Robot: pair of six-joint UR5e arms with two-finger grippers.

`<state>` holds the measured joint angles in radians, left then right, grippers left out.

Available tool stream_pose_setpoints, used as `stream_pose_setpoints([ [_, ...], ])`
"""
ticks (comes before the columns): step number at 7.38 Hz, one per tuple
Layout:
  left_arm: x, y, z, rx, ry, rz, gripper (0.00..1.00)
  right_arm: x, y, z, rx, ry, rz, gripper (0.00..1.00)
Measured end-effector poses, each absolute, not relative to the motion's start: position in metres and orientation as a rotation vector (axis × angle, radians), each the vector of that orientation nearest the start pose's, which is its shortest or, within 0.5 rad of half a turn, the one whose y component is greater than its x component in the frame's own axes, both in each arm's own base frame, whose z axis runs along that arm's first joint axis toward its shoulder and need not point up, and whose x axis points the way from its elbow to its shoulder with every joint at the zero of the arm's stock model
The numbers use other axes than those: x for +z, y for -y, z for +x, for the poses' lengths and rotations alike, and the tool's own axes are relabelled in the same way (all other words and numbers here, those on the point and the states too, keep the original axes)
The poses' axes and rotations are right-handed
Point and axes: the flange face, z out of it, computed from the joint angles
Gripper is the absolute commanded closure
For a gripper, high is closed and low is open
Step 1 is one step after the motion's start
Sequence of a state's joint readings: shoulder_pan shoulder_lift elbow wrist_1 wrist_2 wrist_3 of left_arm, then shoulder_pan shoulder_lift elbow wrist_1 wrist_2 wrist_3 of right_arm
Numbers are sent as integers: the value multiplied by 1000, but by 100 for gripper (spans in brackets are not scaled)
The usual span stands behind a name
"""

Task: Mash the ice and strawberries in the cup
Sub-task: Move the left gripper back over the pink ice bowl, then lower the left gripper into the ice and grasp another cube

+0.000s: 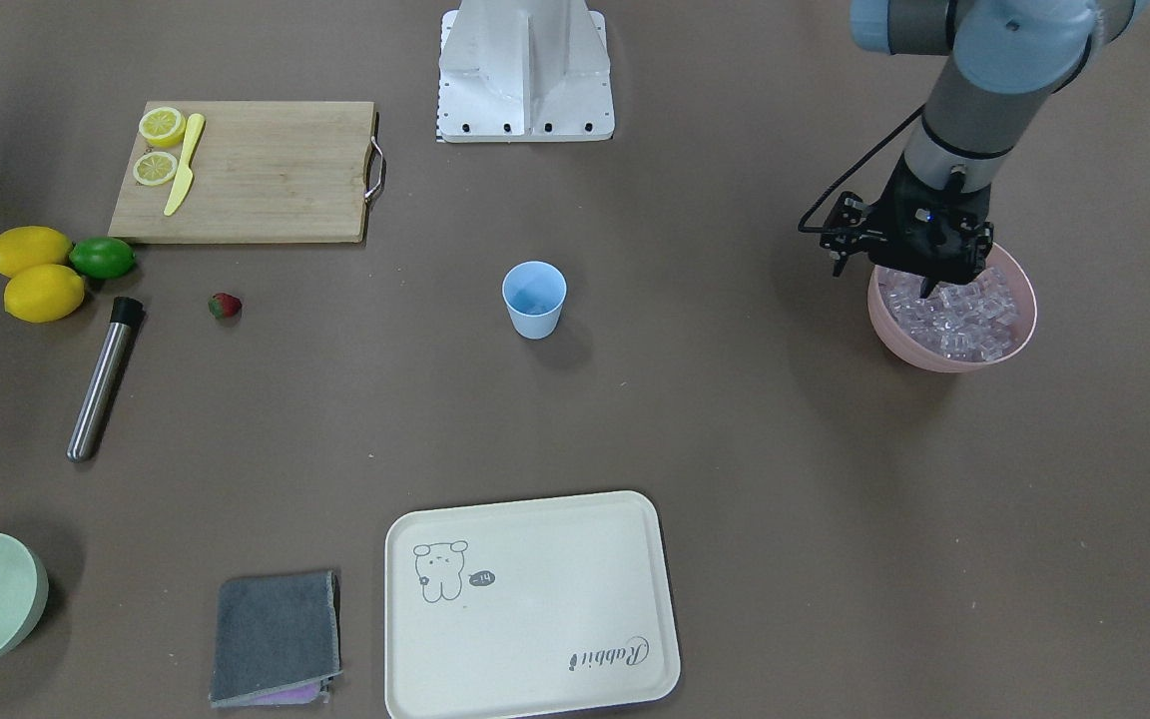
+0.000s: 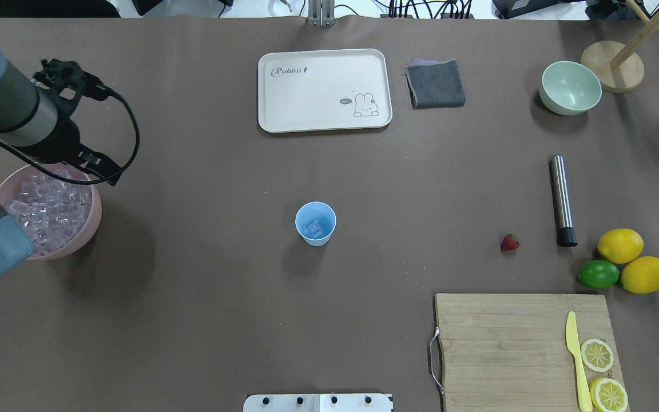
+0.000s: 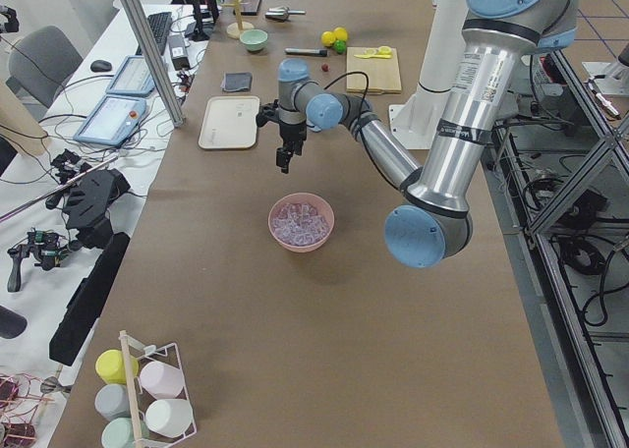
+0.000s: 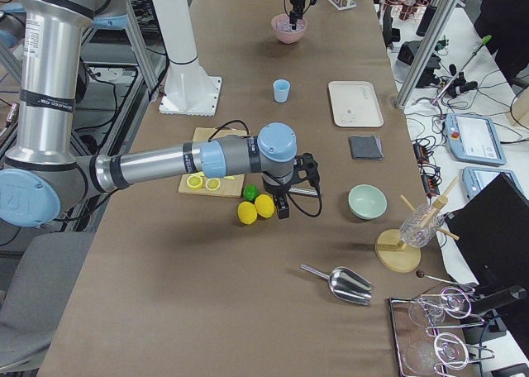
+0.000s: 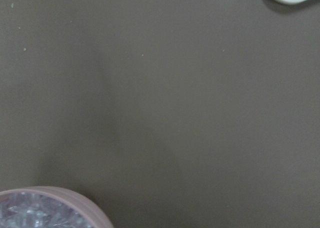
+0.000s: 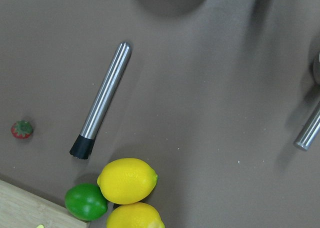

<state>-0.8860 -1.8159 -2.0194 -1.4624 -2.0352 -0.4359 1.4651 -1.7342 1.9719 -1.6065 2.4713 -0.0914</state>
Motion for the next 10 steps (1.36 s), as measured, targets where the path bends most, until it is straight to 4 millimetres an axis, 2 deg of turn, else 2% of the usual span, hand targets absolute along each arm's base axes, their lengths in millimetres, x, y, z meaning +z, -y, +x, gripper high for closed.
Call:
stream_pose_setpoints([
  [2,380,456,242,453,-686,308,3,513,436,1,-310,903,211,0],
  [3,388,452,236,490,-680,326,2,509,441,-3,-321,904,218,0],
  [6,418,439,224,632,-642,348,3,511,450,-6,-323,904,213,0],
  [8,456,428,215,622,-642,318,5,514,448,-6,-318,904,206,0],
  [10,491,420,219,549,-702,282,10,516,447,-5,-316,903,203,0],
])
